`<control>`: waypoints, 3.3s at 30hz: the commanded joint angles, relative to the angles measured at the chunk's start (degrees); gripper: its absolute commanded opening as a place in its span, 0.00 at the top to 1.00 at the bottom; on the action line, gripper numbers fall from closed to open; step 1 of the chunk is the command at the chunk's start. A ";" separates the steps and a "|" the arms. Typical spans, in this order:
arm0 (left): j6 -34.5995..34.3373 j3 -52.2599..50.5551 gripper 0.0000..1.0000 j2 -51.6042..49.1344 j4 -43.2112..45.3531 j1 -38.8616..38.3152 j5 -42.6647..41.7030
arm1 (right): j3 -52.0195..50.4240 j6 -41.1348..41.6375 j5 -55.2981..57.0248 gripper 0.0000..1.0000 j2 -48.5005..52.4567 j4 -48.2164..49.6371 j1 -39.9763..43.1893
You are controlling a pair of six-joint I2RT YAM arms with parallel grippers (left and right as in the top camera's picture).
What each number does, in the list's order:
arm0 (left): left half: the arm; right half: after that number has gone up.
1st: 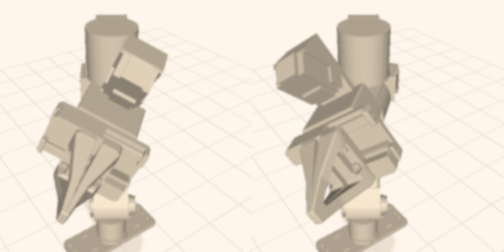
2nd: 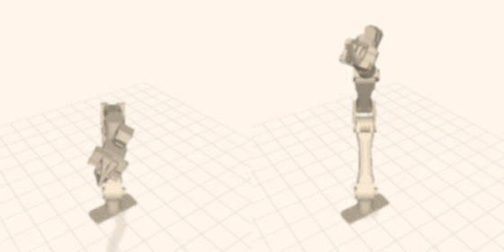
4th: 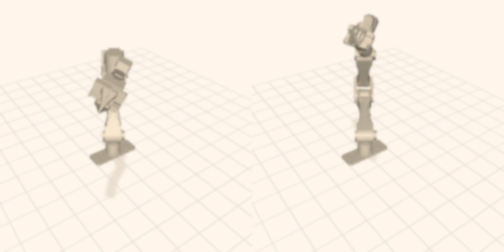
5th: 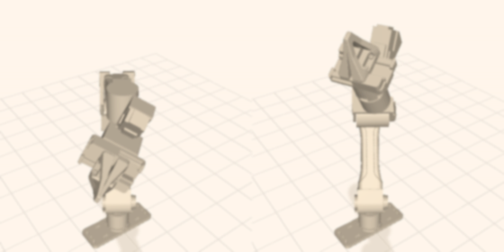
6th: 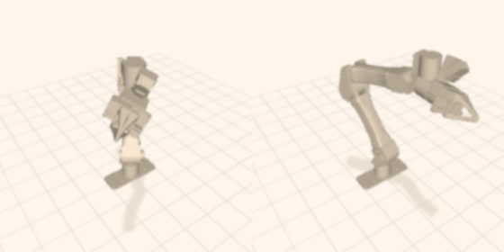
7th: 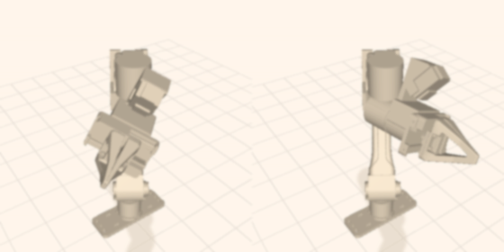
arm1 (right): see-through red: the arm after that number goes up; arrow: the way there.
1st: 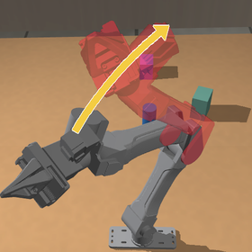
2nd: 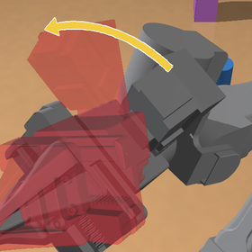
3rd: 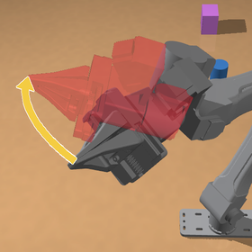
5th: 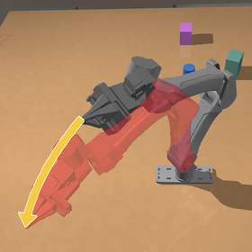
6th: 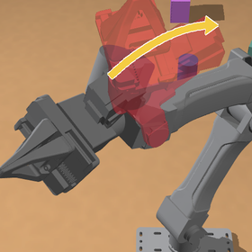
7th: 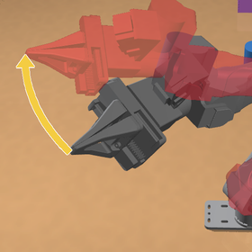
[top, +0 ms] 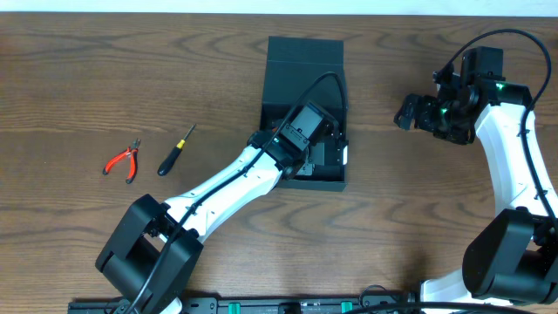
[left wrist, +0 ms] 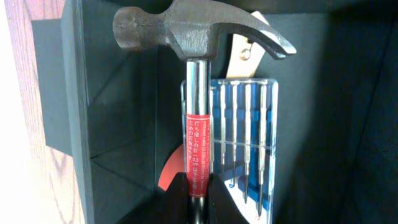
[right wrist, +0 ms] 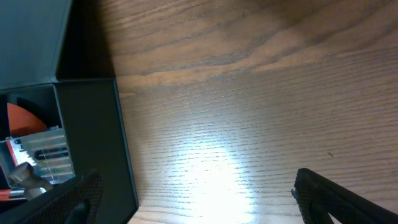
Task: Pack container
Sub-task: 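Carry the hammer into the black box and lower it, then open the left gripper and withdraw it toward the pliers, then lower the left gripper onto the yellow screwdriver handle and grasp it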
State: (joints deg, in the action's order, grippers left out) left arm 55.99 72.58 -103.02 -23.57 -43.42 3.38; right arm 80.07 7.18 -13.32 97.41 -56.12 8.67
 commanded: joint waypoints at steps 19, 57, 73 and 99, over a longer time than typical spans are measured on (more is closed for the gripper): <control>-4.31 0.76 0.84 -2.80 3.28 -1.55 6.69 | 0.07 -1.70 1.33 0.01 0.24 -1.57 0.26; -62.71 10.97 0.43 13.94 -21.49 45.09 6.40 | 0.07 -1.68 1.29 0.01 0.24 -1.27 0.26; -35.71 10.91 0.39 -8.28 -36.41 47.12 -1.70 | 0.07 -1.68 1.31 0.01 0.24 -0.92 0.26; -28.59 10.43 0.51 -17.81 -36.70 42.73 -1.29 | 0.07 -1.73 3.10 0.01 0.24 -0.50 0.26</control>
State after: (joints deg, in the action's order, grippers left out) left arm 26.85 83.48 -119.81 -60.07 -0.86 1.87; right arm 80.07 6.28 -11.66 97.41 -56.55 8.67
